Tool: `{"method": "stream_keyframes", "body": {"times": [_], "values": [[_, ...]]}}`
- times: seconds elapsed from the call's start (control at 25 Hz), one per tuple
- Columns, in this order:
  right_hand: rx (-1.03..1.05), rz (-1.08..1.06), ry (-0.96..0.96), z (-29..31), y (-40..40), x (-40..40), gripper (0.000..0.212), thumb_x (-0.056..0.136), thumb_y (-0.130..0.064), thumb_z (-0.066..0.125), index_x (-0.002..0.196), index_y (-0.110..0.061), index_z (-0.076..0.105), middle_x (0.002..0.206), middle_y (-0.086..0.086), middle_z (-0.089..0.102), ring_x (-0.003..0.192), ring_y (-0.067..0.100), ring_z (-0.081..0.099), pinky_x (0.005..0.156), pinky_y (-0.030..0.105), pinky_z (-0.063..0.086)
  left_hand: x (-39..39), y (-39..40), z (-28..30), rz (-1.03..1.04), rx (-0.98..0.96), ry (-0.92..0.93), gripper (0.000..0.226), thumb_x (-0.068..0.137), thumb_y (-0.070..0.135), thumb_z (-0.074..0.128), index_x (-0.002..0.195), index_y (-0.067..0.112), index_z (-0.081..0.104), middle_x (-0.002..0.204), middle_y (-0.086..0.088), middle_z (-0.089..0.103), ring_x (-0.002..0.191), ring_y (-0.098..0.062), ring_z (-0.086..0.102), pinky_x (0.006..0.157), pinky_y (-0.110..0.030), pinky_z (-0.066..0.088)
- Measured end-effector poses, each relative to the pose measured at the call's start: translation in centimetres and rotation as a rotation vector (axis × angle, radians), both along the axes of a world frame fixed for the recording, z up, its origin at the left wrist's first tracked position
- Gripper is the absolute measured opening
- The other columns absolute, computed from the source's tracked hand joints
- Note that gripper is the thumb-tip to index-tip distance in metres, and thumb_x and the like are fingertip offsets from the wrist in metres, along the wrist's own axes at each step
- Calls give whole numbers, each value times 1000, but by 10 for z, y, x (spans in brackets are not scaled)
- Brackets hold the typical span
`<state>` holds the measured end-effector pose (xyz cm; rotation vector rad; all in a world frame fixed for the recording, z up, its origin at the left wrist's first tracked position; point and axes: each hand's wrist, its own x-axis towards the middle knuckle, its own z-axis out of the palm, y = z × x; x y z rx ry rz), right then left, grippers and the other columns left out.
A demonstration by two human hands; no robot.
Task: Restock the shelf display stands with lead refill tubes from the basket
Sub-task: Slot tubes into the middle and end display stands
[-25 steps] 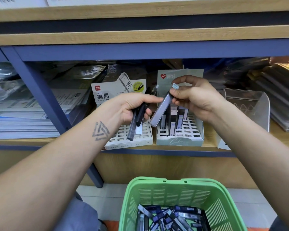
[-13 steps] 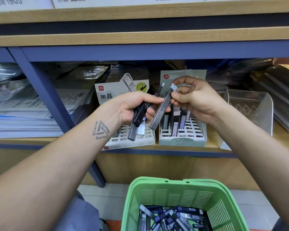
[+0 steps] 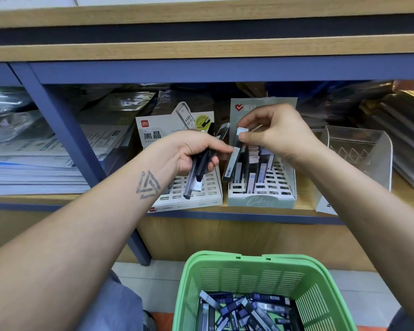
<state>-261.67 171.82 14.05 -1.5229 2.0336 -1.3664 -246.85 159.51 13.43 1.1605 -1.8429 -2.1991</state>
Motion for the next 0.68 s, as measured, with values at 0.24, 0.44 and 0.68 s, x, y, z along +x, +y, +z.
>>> {"method": "stream_keyframes", "body": {"times": [0.24,0.44,0.68], "values": [[126,7,371,-3,3,4,12,87,-17,76,94,-26,73,82,-14,67,80,8,66,72,25,52,3,-2,1,78,-34,9,15,92,13,68,81,10,58,77,-5,61,39,-4,46,38,-13,41],[124,38,393,-5,4,8,13,88,-17,75,94,-28,71,81,-15,66,81,8,66,76,26,52,3,-2,2,92,-37,21,14,92,12,68,82,9,59,75,-5,61,38,-4,46,38,-13,41],[178,174,370,0,8,8,14,84,-15,80,88,-26,73,80,-15,69,77,0,65,70,20,50,3,-1,3,94,-43,16,11,92,12,68,86,9,59,74,-5,61,38,-4,46,38,-13,41]]}}
